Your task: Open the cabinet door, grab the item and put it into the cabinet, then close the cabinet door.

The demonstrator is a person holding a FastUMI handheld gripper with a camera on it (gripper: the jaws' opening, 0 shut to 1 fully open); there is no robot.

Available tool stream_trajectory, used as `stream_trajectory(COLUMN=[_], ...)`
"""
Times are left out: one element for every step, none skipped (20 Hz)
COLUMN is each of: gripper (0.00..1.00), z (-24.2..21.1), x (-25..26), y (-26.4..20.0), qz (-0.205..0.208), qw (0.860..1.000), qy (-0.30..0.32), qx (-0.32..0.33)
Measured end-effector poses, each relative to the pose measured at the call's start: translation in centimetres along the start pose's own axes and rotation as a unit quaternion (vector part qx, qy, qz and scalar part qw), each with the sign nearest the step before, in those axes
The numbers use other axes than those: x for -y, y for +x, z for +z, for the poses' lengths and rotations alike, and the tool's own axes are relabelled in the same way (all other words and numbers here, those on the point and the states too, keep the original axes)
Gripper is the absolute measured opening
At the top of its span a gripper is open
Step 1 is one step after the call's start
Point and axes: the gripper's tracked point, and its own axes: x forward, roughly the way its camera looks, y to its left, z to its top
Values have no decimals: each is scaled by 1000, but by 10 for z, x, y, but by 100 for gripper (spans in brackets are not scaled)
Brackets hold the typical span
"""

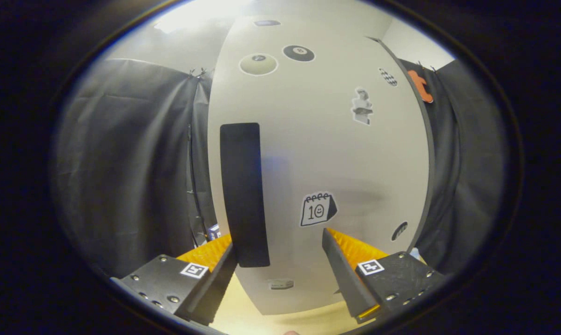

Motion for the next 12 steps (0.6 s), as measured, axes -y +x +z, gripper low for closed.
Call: stream_trajectory(gripper=[100, 100, 100, 100, 100, 100, 100, 100, 100, 100, 100, 100], z=[1, 0, -1, -1, -1, -2, -1, -2, -2, -2, -2, -2], x=[-2, -4, -4, -5, -5, -6, -5, -7, -7, -6, -7, -5], y=[7, 14, 19, 25, 31, 36, 41, 42, 45, 47, 48, 52], qz=[-3, -6, -9, -12, -20, -31, -43, -53, -60, -67, -72, -77], qw=[1000, 1000, 1000, 1000, 1000, 999, 999, 998, 998, 997, 997, 997], qy=[2, 6, 6, 7, 13, 14, 8, 6, 3, 2, -2, -5], qx=[-1, -1, -1, 3, 5, 10, 15, 18, 22, 24, 26, 27])
